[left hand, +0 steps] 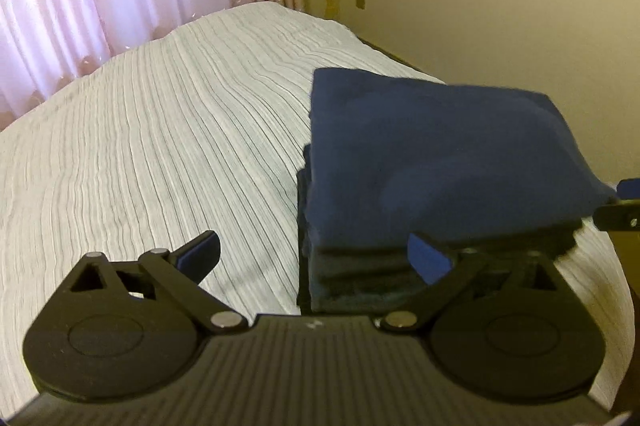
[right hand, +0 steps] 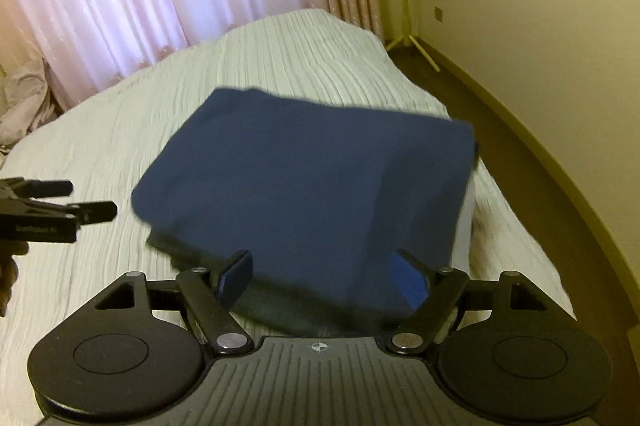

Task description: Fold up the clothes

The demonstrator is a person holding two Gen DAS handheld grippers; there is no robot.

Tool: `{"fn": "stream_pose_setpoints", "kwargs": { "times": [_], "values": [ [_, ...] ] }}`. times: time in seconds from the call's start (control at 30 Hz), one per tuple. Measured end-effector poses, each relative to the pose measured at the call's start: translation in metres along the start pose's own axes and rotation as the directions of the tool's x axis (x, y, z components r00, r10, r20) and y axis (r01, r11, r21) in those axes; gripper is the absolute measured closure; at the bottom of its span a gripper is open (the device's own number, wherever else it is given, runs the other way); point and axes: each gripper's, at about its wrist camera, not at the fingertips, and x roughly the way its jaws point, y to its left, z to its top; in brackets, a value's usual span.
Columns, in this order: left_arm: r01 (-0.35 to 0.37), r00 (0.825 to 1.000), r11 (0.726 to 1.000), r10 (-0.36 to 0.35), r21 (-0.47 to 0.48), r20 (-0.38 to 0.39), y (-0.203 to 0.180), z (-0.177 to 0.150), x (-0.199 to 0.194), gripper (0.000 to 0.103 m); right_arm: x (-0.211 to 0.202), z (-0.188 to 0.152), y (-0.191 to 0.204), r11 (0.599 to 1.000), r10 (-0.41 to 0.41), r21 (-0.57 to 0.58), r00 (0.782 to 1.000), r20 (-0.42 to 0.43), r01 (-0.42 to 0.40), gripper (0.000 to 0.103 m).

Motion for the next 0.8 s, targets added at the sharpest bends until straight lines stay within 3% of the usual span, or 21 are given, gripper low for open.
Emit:
{"fn": "stream_pose_setpoints", "kwargs": {
  "times": [0.1,0.2,0.4,0.57,0.8],
  "values": [
    [0.059,0.998,0.998,-0.059,-0.006,-0.024,-0.005,-0.022,-0.028,0.001,-0.023,-0.020,0.014,1.000,-0.018,0.020,1.000,0.011,0.018,0.024],
    [0.102,0.994,0.993,-0.101,0.055,-0.031,-0.011,-0.038,-0.051,0.001,-0.048,-0.039,0.036,0.997,-0.042,0.068,0.998,0.040,0.040,0.024],
    [0.126,0.992,0.984,-0.121,0.125,-0.045,-0.021,-0.061,-0.087,0.001,-0.092,-0.084,0.064,0.979,-0.112,0.176,0.992,0.061,0.100,0.024],
    [0.096,0.995,0.990,-0.091,0.104,-0.051,-0.025,-0.076,-0.110,0.001,-0.123,-0.111,0.076,0.977,-0.130,0.177,0.991,0.042,0.121,0.024],
    [0.060,0.997,0.997,-0.057,0.046,-0.053,-0.034,-0.082,-0.133,0.001,-0.129,-0.100,0.074,0.982,-0.117,0.157,0.991,0.061,0.106,0.024]
  ]
}}
